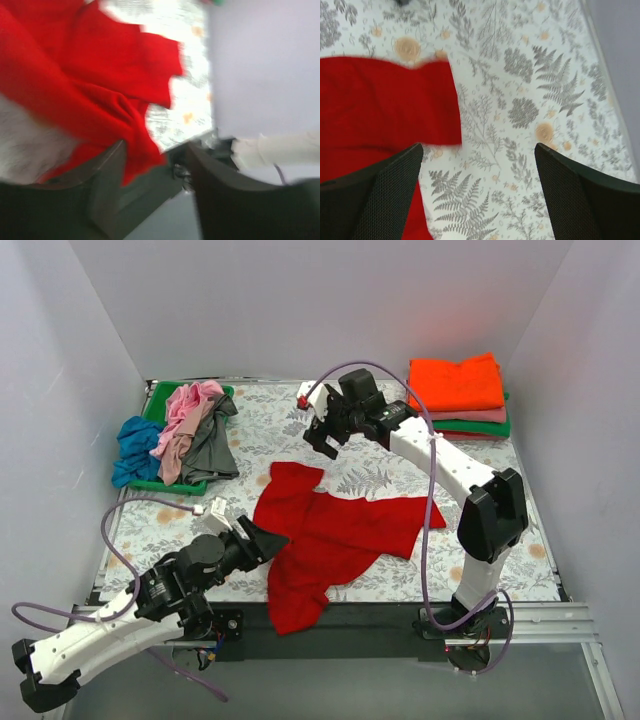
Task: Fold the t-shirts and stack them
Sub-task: Flatten the tshirt out
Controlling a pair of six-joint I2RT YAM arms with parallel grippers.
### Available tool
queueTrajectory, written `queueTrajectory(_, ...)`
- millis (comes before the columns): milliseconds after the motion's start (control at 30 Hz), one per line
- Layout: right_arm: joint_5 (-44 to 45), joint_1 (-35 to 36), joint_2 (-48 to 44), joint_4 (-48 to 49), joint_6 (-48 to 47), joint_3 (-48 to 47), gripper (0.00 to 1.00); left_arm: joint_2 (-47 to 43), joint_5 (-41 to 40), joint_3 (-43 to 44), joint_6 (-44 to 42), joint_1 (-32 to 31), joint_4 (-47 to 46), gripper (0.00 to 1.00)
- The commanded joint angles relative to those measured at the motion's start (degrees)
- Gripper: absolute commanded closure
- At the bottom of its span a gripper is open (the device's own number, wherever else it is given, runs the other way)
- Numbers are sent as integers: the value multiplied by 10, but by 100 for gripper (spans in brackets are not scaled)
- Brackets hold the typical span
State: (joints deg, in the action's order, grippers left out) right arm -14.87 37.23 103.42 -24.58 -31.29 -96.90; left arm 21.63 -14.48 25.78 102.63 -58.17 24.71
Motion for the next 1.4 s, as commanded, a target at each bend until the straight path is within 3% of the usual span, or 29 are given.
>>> queueTrajectory(0,22,-29,-61,15,5,7,1,-46,-134,0,234,2,153,35)
queueTrajectory(100,-137,-92,-109,-104,-54,80,3,-13,-160,43,207,2,192,30)
queueTrajectory(167,-224,-137,-159,-186,-96,143,6,25,-158,74,138,2,197,29)
queueTrajectory(300,-202,-157,-259,-223,-177,350,9,146,-94,167,-31,2,189,28)
queueTrajectory(400,-144,-176,-308,-174,-147,423,9,240,-15,189,-138,2,147,26)
queueTrajectory(567,-126,-216,-262,-114,-82,428,15,446,-32,256,-249,12,109,23)
queueTrajectory(700,-103,-237,-186,-88,-59,400,20,548,61,293,-344,130,32,28)
queueTrajectory(800,-108,-250,-152,-85,-40,385,25,599,99,320,-374,180,-28,29)
queueTrajectory(1133,-148,-269,-109,-67,-11,395,34,793,129,450,-411,248,-15,37)
queueTrajectory(1367,-183,-284,-101,-60,-6,411,43,894,49,545,-429,252,38,43)
